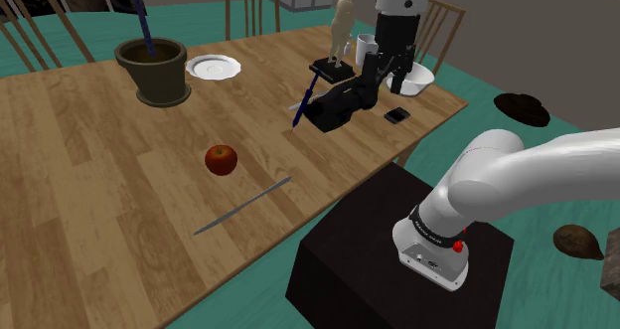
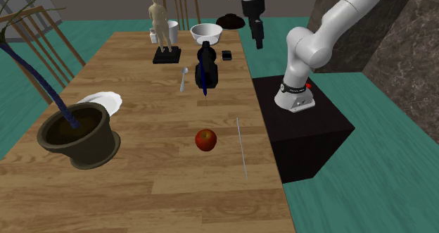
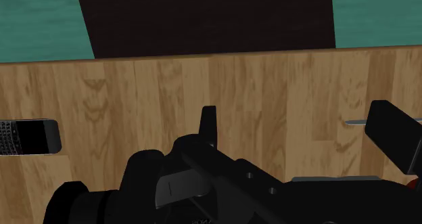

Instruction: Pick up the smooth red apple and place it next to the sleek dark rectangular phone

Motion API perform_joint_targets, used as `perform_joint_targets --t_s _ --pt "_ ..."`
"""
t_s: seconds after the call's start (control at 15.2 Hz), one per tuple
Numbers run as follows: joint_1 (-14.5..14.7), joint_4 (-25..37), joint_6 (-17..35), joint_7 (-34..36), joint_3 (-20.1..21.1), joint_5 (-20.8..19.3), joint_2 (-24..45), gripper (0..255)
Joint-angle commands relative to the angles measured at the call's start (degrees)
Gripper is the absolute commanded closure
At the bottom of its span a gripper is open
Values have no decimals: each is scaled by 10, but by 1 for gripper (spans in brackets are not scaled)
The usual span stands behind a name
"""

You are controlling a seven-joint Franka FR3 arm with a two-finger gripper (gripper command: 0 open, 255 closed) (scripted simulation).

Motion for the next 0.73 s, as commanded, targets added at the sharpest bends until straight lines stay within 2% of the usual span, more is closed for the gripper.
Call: perform_joint_targets --t_s 0.0,0.66 --pt "0 0 0 0 0 0 0 0" --pt "27 -21 193 109 118 55 100 0"
